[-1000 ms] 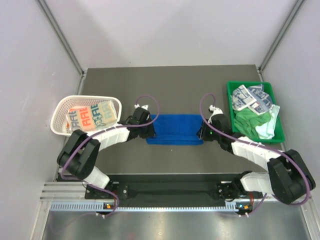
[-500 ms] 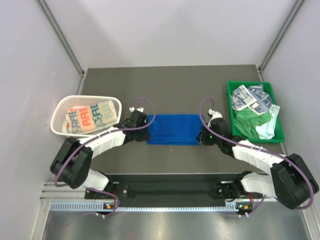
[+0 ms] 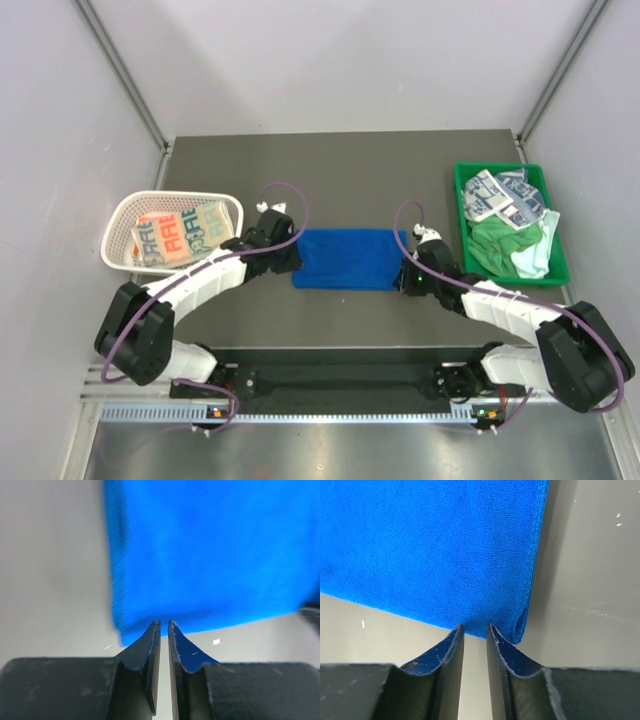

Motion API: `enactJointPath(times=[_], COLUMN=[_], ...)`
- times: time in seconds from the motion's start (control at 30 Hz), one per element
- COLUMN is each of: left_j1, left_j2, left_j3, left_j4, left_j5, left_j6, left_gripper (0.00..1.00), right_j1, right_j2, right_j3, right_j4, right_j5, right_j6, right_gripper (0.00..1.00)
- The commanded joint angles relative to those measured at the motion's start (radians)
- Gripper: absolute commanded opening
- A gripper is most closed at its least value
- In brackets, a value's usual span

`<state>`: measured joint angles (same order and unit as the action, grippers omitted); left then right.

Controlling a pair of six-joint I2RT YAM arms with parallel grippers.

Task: Fold and stack the towels
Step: Fold the towel

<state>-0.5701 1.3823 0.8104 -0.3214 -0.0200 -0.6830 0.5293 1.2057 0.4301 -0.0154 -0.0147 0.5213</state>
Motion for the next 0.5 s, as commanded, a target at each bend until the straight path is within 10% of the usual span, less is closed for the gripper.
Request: enactJointPath(times=[0.0,0.47], left_j1=[-0.002,-0.004], left_j2=[0.04,0.165], left_j3=[0.085,-0.022], left_j4=[0.045,0.007], left_j5=[0.066,-0.046], left_j6=[-0.006,-0.006], left_gripper=[0.17,0.24], right_j1=[0.02,0.023], right_j2=[-0.011,-0.043], right_j3=[0.007,0.144], right_j4=[-0.011,-0.109], right_j5=[0.01,0.087], right_j6=[0.013,-0.009], right_gripper=[0.24,0.27])
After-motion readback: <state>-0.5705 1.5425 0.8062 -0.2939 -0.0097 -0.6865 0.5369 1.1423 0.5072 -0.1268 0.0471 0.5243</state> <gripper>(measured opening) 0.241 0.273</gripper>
